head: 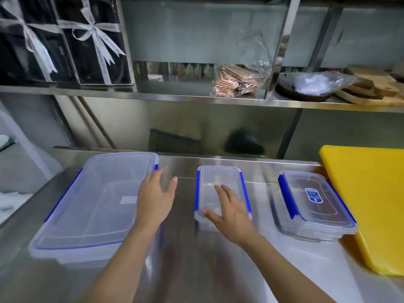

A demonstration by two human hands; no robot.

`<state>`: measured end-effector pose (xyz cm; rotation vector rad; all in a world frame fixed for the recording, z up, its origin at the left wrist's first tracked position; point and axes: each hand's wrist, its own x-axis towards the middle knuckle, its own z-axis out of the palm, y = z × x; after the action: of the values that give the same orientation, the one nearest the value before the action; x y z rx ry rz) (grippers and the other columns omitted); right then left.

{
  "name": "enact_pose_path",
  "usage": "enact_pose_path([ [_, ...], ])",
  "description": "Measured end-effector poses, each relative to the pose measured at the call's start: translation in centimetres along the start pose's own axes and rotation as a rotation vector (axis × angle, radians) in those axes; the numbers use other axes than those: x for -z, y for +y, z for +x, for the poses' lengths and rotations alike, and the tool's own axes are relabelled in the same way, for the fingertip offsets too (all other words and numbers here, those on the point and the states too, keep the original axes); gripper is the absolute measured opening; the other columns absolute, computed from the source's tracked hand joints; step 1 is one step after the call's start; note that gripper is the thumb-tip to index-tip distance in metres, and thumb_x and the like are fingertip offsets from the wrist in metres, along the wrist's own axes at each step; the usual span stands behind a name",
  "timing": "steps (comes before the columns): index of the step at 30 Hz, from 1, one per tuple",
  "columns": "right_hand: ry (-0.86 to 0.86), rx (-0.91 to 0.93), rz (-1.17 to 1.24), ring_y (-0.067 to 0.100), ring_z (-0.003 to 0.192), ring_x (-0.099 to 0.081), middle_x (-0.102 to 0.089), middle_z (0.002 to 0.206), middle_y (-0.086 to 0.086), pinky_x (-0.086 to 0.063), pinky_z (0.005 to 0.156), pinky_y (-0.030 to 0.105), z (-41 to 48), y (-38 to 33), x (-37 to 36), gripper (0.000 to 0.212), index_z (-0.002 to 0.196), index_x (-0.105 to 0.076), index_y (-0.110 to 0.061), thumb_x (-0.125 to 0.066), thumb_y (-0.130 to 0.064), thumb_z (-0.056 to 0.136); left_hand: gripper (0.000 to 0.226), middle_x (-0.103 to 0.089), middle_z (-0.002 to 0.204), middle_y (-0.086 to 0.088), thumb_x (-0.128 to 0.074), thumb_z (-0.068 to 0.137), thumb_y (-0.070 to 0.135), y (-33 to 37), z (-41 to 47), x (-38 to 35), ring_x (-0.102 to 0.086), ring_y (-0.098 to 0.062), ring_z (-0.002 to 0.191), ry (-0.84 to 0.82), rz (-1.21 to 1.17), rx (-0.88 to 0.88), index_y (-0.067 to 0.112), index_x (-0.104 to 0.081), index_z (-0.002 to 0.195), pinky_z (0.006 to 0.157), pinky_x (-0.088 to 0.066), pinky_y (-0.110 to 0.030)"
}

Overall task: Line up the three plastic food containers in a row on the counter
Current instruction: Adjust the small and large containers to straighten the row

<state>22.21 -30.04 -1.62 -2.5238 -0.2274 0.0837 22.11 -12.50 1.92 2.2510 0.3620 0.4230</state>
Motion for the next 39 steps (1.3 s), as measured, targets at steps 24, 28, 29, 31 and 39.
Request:
enact_pose_path([
  [24, -0.343, 0.243, -0.073, 0.033, 0.128, -0.045, -0.002, 0.159, 0.003, -0.043, 0.101, 0.042, -2.0, -12.5, -9.6, 0.084, 0.145, -0.001, -0.035, -0.054, -0.055, 0.083, 0.089, -0.026, 0.151, -0.011, -0.023, 0.072, 0.083, -14.4, 4.5, 11.6, -0.03, -0.042, 0.132, -0.137, 0.668, 0.335, 0.031, -0.02, 0.144, 0.109, -0.028, -0.054],
  [28, -0.344, 0.26, -0.138, 0.032, 0.128, -0.045, -0.008, 0.158, 0.005, -0.046, 0.099, 0.044, -1.8, -12.9, -9.7, 0.084, 0.145, -0.003, -0.032, -0.052, -0.058, 0.081, 0.087, -0.024, 0.152, -0.011, -0.025, 0.074, 0.082, -14.5, 4.7, 11.9, -0.028, -0.042, 0.133, -0.143, 0.661, 0.327, 0.03, -0.019, 0.144, 0.108, -0.026, -0.055],
  [29, -0.348, 0.263, -0.149, 0.032, 0.128, -0.045, -0.008, 0.158, 0.006, -0.046, 0.099, 0.044, -1.8, -13.0, -9.6, 0.084, 0.145, -0.003, -0.032, -0.051, -0.058, 0.082, 0.087, -0.024, 0.152, -0.011, -0.026, 0.074, 0.081, -14.5, 4.7, 11.9, -0.028, -0.042, 0.133, -0.145, 0.655, 0.325, 0.03, -0.019, 0.144, 0.109, -0.026, -0.055],
  [31, -0.344, 0.273, -0.188, 0.032, 0.126, -0.046, -0.008, 0.158, 0.006, -0.047, 0.097, 0.044, -1.9, -13.1, -9.5, 0.083, 0.145, -0.002, -0.032, -0.049, -0.06, 0.082, 0.086, -0.024, 0.152, -0.011, -0.026, 0.075, 0.08, -14.5, 4.7, 11.9, -0.028, -0.042, 0.134, -0.144, 0.654, 0.323, 0.03, -0.019, 0.145, 0.109, -0.025, -0.055],
  [39, -0.317, 0.27, -0.235, 0.029, 0.129, -0.042, -0.015, 0.155, 0.004, -0.049, 0.093, 0.043, -2.0, -13.2, -9.4, 0.083, 0.144, -0.003, -0.031, -0.048, -0.063, 0.081, 0.086, -0.025, 0.152, -0.012, -0.026, 0.075, 0.08, -14.3, 4.3, 11.9, -0.027, -0.041, 0.135, -0.135, 0.63, 0.32, 0.031, -0.018, 0.145, 0.109, -0.025, -0.056],
])
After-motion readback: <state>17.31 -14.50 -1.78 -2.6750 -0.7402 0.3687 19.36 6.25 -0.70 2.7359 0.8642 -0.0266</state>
